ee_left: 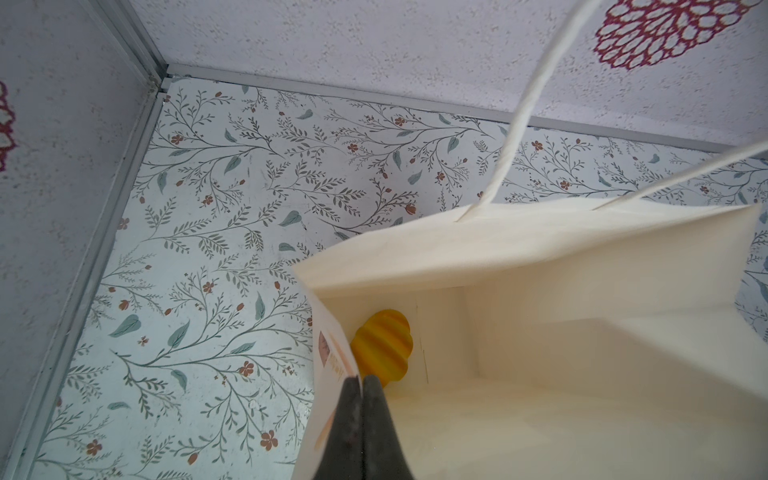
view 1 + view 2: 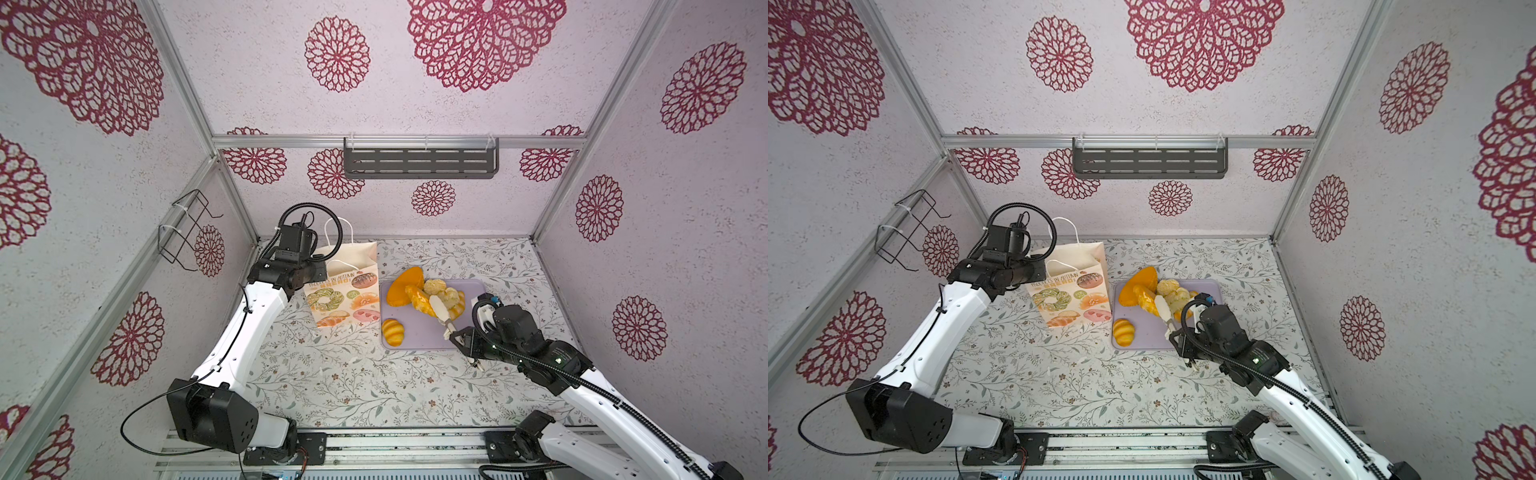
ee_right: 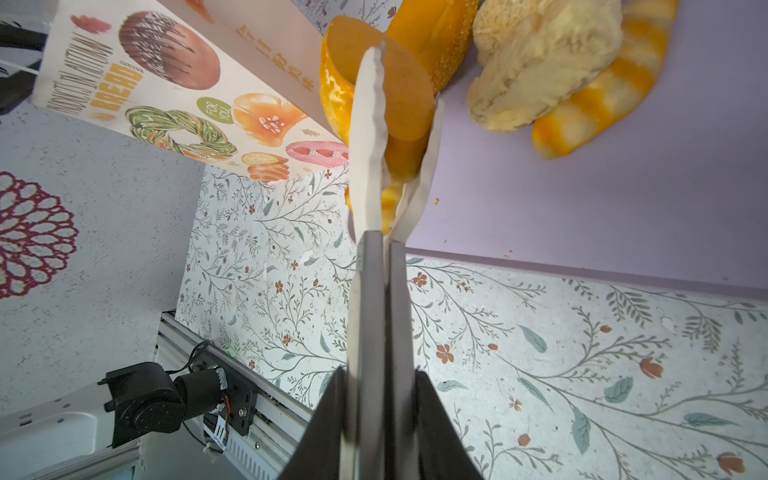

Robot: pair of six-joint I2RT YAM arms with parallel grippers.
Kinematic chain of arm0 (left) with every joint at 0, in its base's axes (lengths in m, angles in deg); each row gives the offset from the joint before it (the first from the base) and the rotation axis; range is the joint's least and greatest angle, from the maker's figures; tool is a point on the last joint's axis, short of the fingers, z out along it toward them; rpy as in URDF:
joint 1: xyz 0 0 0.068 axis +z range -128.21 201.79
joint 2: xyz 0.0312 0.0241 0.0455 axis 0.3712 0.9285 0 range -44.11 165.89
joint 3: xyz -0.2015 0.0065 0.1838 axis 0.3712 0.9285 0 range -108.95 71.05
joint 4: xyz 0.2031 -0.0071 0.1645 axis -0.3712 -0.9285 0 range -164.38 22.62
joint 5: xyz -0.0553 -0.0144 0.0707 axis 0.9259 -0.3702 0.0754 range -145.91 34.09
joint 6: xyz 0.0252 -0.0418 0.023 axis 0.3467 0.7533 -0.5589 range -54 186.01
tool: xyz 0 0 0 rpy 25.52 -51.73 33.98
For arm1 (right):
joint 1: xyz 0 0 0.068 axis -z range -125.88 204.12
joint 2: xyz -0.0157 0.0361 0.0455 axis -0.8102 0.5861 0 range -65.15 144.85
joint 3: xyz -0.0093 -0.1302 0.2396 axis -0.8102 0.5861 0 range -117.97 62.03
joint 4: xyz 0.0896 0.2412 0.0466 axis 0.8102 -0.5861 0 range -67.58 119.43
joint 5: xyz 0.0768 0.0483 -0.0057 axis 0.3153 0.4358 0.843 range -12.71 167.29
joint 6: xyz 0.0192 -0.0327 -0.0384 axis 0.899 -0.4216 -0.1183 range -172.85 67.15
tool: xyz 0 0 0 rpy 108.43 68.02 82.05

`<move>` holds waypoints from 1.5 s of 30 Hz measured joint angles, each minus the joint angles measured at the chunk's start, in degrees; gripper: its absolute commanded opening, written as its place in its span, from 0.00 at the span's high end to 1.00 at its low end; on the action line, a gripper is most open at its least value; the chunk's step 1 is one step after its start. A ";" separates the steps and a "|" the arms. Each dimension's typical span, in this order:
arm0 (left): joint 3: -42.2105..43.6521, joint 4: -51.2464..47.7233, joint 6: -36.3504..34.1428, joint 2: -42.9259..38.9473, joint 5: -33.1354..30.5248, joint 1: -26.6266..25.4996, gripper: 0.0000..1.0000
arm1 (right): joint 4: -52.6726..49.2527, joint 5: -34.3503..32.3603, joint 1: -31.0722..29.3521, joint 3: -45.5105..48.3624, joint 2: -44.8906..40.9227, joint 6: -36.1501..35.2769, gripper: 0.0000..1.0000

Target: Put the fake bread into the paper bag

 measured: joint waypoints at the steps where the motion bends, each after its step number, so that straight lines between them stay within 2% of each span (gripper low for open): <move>1: 0.00 0.00 -0.02 0.00 0.00 0.00 1.00 | 0.11 0.00 0.00 0.00 -0.24 0.04 1.00; 13: 0.00 0.00 -0.11 0.00 -0.28 -0.15 1.00 | 2.21 0.42 0.00 -0.28 -0.26 0.48 1.00; 45: 0.11 -0.70 -0.09 -0.70 -2.23 -0.28 1.00 | 5.77 3.21 0.00 -13.84 9.27 -4.13 1.00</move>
